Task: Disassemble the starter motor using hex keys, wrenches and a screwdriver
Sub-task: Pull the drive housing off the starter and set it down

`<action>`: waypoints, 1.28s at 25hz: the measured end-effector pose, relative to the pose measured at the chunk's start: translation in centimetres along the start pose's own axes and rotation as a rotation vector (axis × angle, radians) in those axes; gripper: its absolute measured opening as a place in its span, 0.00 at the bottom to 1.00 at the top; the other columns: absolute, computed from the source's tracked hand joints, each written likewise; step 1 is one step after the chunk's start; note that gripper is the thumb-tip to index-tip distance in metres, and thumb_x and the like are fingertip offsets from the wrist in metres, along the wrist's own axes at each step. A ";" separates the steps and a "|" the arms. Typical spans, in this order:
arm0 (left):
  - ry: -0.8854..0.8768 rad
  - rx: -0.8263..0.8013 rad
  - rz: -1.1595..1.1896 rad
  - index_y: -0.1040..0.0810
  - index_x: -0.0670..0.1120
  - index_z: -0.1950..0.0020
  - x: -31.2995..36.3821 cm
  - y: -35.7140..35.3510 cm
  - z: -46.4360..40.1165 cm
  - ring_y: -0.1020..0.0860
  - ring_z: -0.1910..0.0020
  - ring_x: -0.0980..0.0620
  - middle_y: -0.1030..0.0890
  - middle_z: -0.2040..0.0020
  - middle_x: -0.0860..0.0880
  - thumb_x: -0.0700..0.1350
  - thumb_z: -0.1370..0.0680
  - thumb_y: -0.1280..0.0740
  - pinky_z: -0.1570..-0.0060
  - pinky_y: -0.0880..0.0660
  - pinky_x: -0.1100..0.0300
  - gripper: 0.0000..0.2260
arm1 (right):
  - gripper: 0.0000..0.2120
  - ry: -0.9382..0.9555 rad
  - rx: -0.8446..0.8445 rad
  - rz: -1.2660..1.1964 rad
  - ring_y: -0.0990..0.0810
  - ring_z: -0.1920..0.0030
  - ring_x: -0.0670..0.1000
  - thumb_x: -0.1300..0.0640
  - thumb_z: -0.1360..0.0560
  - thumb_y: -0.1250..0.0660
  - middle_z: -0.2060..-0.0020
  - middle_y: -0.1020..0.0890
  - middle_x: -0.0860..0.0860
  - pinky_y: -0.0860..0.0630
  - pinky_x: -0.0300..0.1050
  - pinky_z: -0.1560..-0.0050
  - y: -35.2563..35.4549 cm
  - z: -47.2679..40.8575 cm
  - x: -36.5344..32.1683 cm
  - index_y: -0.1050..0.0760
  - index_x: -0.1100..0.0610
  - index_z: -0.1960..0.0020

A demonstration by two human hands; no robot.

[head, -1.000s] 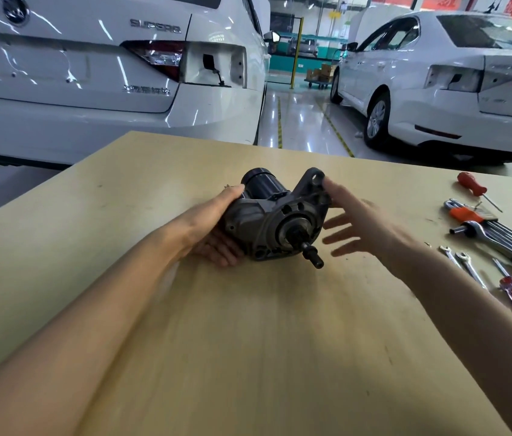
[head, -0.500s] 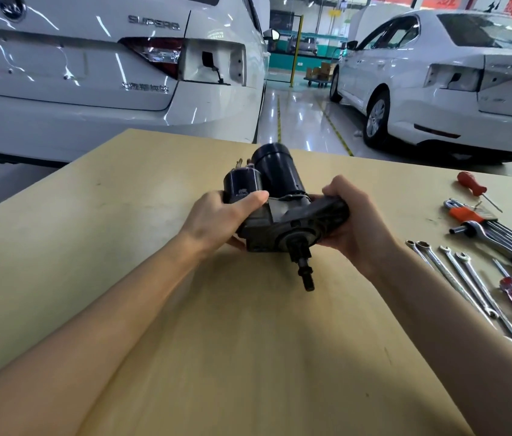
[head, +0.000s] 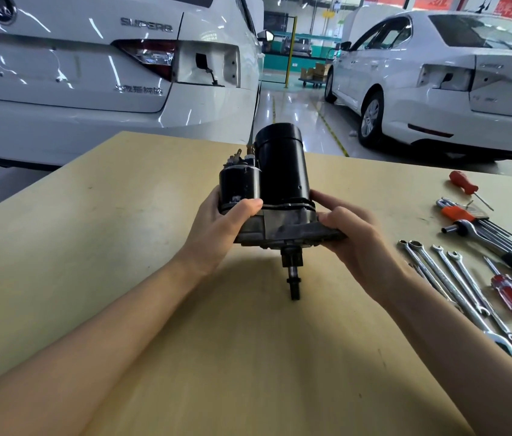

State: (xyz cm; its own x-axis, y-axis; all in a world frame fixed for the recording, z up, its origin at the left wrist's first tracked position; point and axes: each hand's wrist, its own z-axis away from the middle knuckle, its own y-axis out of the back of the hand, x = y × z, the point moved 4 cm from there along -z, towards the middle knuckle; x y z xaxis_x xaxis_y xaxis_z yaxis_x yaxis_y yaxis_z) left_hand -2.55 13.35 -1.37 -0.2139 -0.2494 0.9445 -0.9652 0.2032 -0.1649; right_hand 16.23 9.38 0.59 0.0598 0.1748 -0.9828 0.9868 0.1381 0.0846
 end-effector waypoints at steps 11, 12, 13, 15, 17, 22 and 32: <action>0.213 -0.055 0.272 0.24 0.50 0.70 1.5 0.3 0.2 0.24 0.70 0.51 0.24 0.69 0.50 0.44 0.36 0.31 0.65 0.25 0.60 0.03 | 0.28 0.259 0.012 0.116 0.21 0.41 0.55 0.54 0.37 0.35 0.46 0.18 0.55 0.23 0.44 0.46 -2.3 2.3 -1.2 0.25 0.42 0.36; 0.213 -0.009 0.322 0.26 0.50 0.72 1.3 0.3 0.3 0.25 0.72 0.51 0.26 0.71 0.50 0.43 0.36 0.33 0.67 0.25 0.61 0.05 | 0.29 0.257 0.027 0.112 0.20 0.43 0.49 0.56 0.36 0.34 0.47 0.16 0.50 0.23 0.40 0.47 -2.5 2.2 -0.9 0.26 0.44 0.34; 0.212 0.024 0.376 0.27 0.49 0.72 1.1 0.3 0.3 0.26 0.73 0.51 0.26 0.72 0.50 0.42 0.36 0.34 0.67 0.26 0.61 0.06 | 0.28 0.261 0.045 0.095 0.19 0.45 0.43 0.58 0.34 0.34 0.48 0.16 0.44 0.24 0.36 0.49 -2.7 2.1 -0.6 0.27 0.44 0.35; 0.225 0.029 0.440 0.25 0.48 0.72 0.9 -0.2 0.5 0.24 0.71 0.49 0.24 0.71 0.49 0.41 0.35 0.35 0.67 0.24 0.61 0.05 | 0.27 0.253 0.099 0.083 0.21 0.44 0.40 0.57 0.32 0.32 0.47 0.17 0.40 0.25 0.35 0.48 -2.8 2.0 0.0 0.28 0.43 0.35; 0.217 0.003 0.438 0.22 0.48 0.72 1.0 -0.6 0.6 0.21 0.71 0.49 0.21 0.70 0.48 0.41 0.34 0.36 0.66 0.23 0.60 0.07 | 0.33 0.195 0.125 0.108 0.22 0.41 0.41 0.49 0.36 0.27 0.45 0.19 0.42 0.24 0.36 0.48 -2.6 2.0 0.5 0.31 0.39 0.32; 0.188 0.081 0.395 0.25 0.49 0.71 1.2 0.2 0.1 0.24 0.71 0.50 0.25 0.70 0.49 0.42 0.34 0.35 0.65 0.25 0.60 0.06 | 0.33 0.060 0.127 0.276 0.18 0.52 0.41 0.39 0.41 0.28 0.49 0.18 0.44 0.25 0.30 0.57 -2.0 1.8 0.5 0.32 0.32 0.36; 0.033 0.159 0.589 0.20 0.48 0.66 2.2 3.6 -1.1 0.20 0.63 0.49 0.20 0.64 0.49 0.43 0.27 0.39 0.62 0.24 0.58 0.11 | 0.24 0.054 -0.273 0.367 0.19 0.45 0.44 0.50 0.33 0.27 0.47 0.16 0.45 0.23 0.36 0.50 1.1 1.4 -1.6 0.24 0.43 0.37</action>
State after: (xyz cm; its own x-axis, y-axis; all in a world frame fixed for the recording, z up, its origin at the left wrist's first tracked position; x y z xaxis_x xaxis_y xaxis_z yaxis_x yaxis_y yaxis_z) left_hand -6.28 14.62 0.42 -0.7164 -0.1082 0.6892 -0.6970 0.1532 -0.7005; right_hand 17.42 7.86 2.03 0.3824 0.3094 -0.8706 0.8257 0.3085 0.4723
